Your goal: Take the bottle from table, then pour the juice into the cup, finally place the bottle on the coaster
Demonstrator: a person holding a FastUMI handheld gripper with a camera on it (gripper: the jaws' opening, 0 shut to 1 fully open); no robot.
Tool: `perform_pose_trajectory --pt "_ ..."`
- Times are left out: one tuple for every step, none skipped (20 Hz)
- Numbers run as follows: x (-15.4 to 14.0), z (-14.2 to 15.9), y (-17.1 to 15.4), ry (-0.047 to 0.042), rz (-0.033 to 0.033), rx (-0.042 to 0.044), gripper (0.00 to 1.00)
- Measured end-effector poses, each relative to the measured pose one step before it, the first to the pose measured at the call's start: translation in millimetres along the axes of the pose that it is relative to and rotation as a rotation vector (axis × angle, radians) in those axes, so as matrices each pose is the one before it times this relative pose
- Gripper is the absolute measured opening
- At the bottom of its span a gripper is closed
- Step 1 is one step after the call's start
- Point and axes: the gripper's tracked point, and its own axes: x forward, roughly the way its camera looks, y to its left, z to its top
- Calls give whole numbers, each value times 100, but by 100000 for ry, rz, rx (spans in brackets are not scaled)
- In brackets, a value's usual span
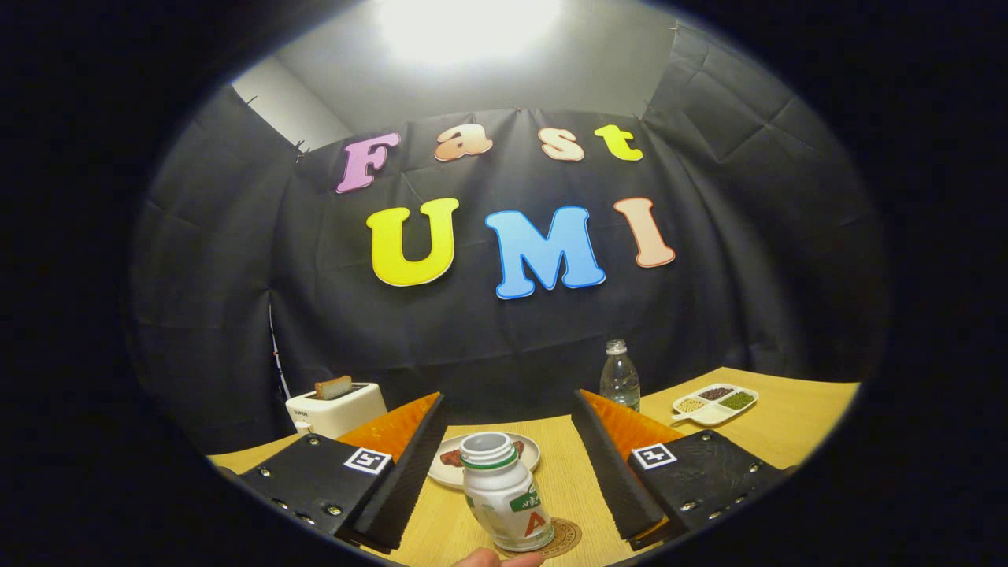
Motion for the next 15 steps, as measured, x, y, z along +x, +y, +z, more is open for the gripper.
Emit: perform_pose_trajectory --pt "-198 1186 285 -2135 526 271 95" --pt "-263 1238 315 -2111 755 678 96" --pt "-312 973 146 -1713 317 739 95" --pt "-359 881 -73 -1282 -230 397 95" --pt "-587 167 -279 -713 -684 -136 95" --pt "-322 580 -404 -403 -1078 -270 95" --pt "-331 497 -196 -597 -733 -69 95" --pt "-300 567 -208 -850 -342 268 95" --pt "-286 385 -183 -560 132 422 95" --pt "-272 226 -258 44 -128 284 95" --pt "-260 -139 -443 799 -156 -340 95" --pt "-439 -107 -363 1300 -8 -945 95" --pt "-405 -131 -471 1283 328 -1093 95" --pt "-531 85 -567 606 418 -823 95" --pt "-523 201 -902 88 -199 -1075 95"
